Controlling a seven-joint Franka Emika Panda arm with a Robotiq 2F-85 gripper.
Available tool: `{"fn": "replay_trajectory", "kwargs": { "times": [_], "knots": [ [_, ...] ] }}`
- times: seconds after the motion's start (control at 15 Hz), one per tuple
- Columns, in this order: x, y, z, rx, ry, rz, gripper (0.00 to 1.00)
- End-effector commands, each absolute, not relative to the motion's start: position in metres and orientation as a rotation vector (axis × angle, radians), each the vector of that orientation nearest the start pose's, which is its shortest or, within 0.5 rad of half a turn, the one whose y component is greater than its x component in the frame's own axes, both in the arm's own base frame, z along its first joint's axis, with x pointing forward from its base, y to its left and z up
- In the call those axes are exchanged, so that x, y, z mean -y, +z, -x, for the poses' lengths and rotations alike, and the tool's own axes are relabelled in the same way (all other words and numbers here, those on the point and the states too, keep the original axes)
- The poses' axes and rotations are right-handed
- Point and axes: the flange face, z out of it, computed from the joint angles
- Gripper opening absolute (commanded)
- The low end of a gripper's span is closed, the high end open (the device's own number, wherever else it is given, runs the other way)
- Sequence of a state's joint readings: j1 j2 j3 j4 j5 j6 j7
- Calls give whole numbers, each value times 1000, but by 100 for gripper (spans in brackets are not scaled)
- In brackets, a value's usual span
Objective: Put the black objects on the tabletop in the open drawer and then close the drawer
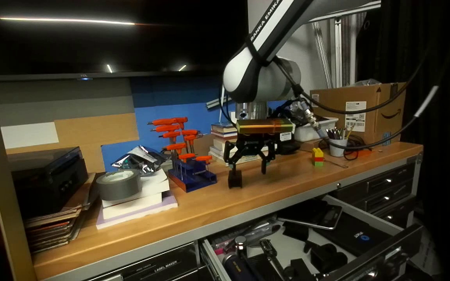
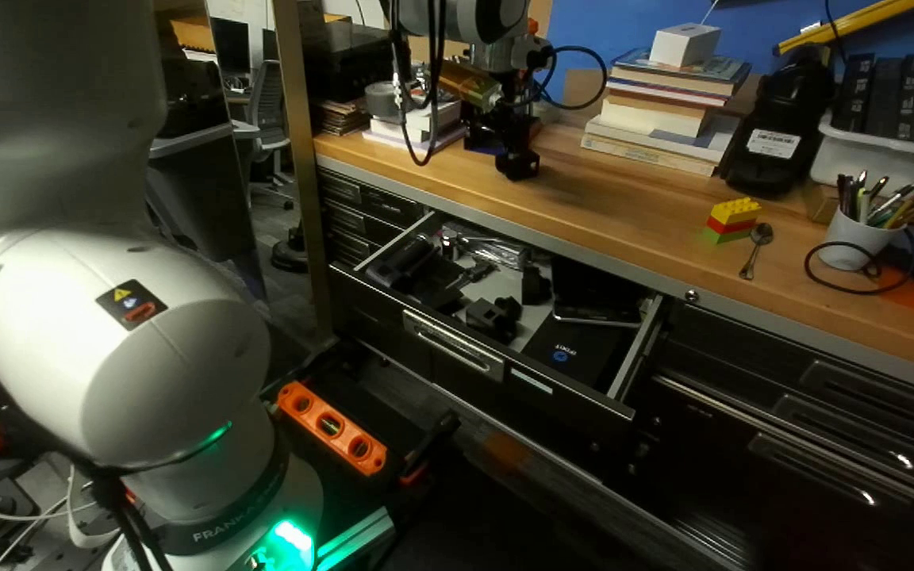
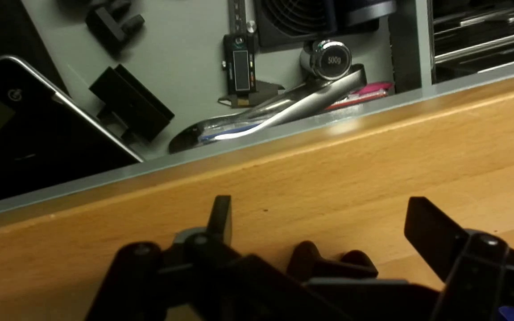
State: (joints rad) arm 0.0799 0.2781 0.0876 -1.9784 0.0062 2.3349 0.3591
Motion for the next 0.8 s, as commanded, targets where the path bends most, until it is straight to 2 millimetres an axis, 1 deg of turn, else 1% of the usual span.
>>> {"fn": "replay_trajectory", "kwargs": {
  "times": [0.0,0.13,0.4,0.73],
  "knots": [
    [-116,328,-649,-376,-97,3103,100],
    [-121,327,-666,-426,-91,3093,100],
    [-124,319,-691,-479,-122,3088,100],
    [-118,301,-711,-513,-136,3098,100]
  ]
}}
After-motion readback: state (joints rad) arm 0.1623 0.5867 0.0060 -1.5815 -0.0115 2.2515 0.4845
